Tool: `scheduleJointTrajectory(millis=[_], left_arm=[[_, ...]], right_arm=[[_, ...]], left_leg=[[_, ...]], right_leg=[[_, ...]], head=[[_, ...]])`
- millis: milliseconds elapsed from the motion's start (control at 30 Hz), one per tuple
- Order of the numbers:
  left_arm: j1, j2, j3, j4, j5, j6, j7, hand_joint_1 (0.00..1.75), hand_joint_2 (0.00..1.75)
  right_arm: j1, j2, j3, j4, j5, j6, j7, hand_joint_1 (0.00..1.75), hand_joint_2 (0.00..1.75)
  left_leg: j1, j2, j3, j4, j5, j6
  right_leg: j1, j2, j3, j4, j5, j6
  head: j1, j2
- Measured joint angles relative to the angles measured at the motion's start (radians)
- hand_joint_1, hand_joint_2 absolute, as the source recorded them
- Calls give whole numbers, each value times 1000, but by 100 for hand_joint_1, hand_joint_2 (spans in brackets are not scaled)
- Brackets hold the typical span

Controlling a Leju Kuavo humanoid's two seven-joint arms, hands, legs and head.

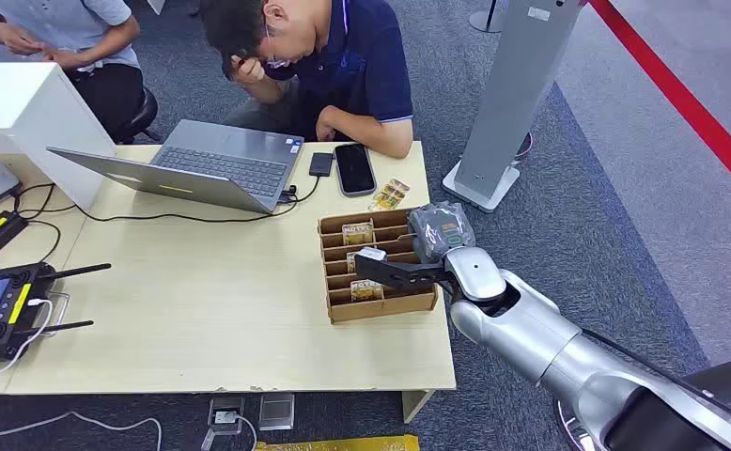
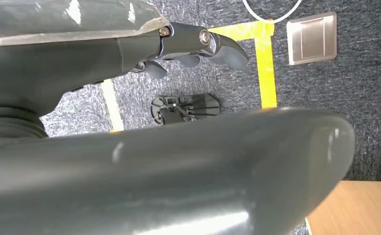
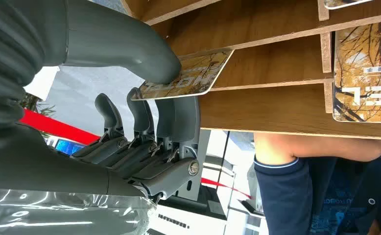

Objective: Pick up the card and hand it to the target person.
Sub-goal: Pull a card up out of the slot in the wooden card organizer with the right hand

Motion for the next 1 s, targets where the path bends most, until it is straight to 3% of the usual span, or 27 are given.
scheduleJointTrajectory(millis=[167,300,367,667,867,1000], left_arm=[[-1,1,-3,0,-2,-1,1,0,0],[-2,2,-5,0,-2,-2,1,0,0],[-2,2,-13,0,-11,-1,-1,0,0],[4,4,-6,-2,-4,-12,-16,0,0],[14,12,3,1,13,-3,-9,0,0],[24,13,12,1,26,-2,-16,0,0]], right_arm=[[0,-3,-2,-4,2,-2,2,139,175],[3,-4,-3,-8,2,-2,2,168,175],[4,-4,-4,-8,1,-3,2,175,175],[-5,-7,-18,-32,-28,18,-1,175,175],[-75,-89,-40,-258,-171,201,73,175,175],[-96,-157,-82,-480,-204,184,147,175,175]], left_leg=[[0,0,0,0,0,0],[0,0,0,0,0,0],[0,0,0,0,0,0],[0,0,0,0,0,0],[0,0,-2,2,0,0],[-1,-1,-4,3,-1,0]], right_leg=[[0,0,0,0,0,0],[0,0,0,0,0,0],[0,0,0,0,0,0],[0,0,0,0,0,0],[0,0,-3,2,0,0],[-1,-1,-4,3,-1,0]], head=[[0,0],[0,0],[0,0],[0,0],[0,0],[0,0]])
